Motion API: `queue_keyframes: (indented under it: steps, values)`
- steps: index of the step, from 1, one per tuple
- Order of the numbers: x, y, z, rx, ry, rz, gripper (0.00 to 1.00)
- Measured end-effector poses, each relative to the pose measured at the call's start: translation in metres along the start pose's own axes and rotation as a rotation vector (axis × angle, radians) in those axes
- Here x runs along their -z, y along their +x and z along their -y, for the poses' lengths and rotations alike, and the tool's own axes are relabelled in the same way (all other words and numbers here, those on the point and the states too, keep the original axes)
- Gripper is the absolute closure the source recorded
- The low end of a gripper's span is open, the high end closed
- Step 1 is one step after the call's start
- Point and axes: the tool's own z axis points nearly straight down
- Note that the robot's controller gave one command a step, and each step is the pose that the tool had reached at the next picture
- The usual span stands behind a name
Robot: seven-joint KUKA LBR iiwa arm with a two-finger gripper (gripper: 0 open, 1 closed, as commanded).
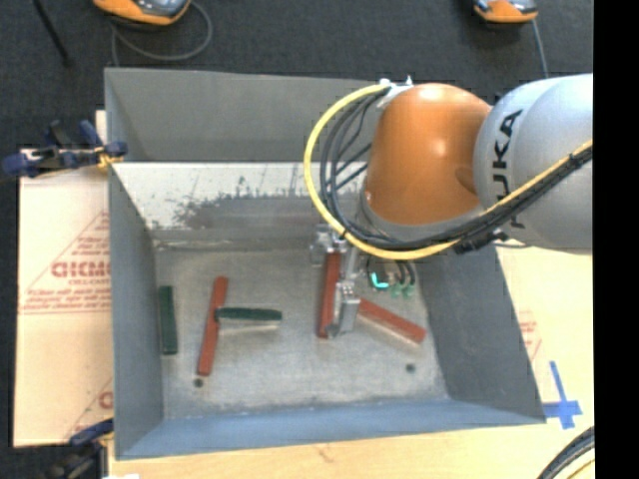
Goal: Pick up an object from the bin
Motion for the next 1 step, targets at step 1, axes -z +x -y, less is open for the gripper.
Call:
queue_keyframes:
  steps: [1]
  values:
    - [-0.1562,-0.0250,0.1595,0.146,0.005,0.005,0.00]
